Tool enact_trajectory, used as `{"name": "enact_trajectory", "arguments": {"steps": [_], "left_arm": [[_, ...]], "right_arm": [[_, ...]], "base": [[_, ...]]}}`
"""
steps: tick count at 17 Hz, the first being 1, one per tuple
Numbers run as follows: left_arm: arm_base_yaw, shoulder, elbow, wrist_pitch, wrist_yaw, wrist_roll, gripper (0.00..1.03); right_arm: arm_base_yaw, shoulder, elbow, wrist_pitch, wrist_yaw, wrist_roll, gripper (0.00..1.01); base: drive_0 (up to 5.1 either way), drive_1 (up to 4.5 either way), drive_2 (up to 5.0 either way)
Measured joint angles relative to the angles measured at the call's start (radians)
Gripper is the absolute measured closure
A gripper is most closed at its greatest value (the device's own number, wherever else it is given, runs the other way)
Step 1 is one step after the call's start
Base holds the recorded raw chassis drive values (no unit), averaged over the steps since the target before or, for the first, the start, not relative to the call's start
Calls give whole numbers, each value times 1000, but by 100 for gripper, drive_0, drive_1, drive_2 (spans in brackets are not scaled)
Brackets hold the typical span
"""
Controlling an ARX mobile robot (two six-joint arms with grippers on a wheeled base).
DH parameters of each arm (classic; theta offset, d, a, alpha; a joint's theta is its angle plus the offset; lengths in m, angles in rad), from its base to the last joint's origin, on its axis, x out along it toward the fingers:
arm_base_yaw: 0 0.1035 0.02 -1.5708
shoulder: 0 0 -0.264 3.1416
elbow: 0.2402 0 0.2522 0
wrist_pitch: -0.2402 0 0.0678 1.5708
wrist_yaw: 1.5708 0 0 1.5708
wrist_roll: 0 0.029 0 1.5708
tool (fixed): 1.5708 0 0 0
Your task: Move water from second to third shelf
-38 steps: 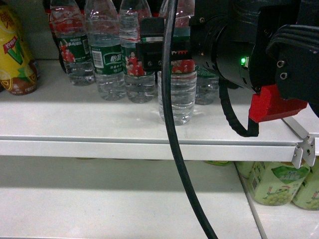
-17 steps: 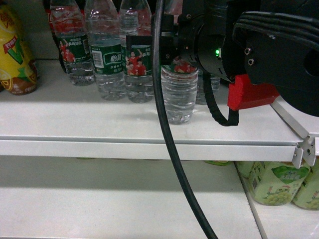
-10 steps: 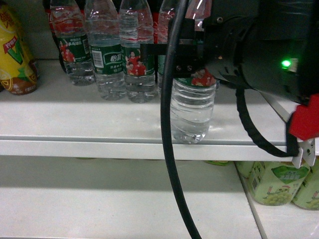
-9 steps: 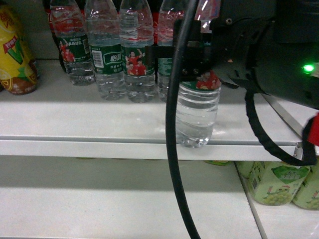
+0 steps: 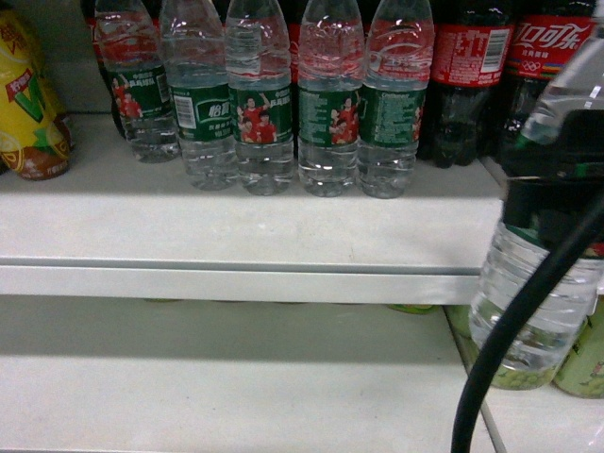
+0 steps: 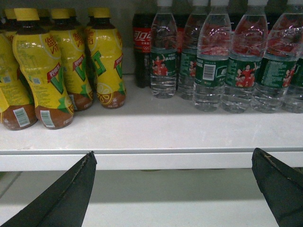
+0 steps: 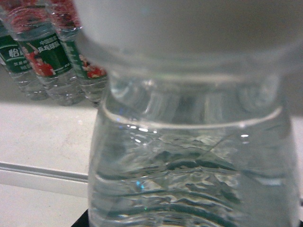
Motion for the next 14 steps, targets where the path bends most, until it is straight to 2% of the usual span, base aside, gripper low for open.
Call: {"name": "enact_trajectory", "arguments": {"steps": [2,4,6,8,9,10,11,12,14], "left_arm": [[0,0,0,0,0,0,5],[0,0,0,0,0,0,5],[0,0,0,0,0,0,5],[0,0,0,0,0,0,5],[0,0,0,0,0,0,5],[0,0,0,0,0,0,5],[0,0,0,0,0,0,5],[0,0,0,0,0,0,5],[0,0,0,0,0,0,5]], "right_arm": [[-42,-111,-74,-23,-16,5,57],[-101,-242,-127,-81,-55,6,57],[-180,-388,-162,-180,-97,5,57],[-235,-524,-187,-263,-105,-3,57],[-252,-581,-195,-295,-105,-18,57],[-277,-628,-195,-340,-125,-18,57],[-301,-717,-199,-430,-132,-17,57],[-286,-851,-200,-523,-138,-12,57],[-249,-896,-197,-572,-137,-6,57]], "base": [[0,0,0],[0,0,0],[0,0,0],[0,0,0],[0,0,0],[0,0,0],[0,0,0],[0,0,0],[0,0,0]]}}
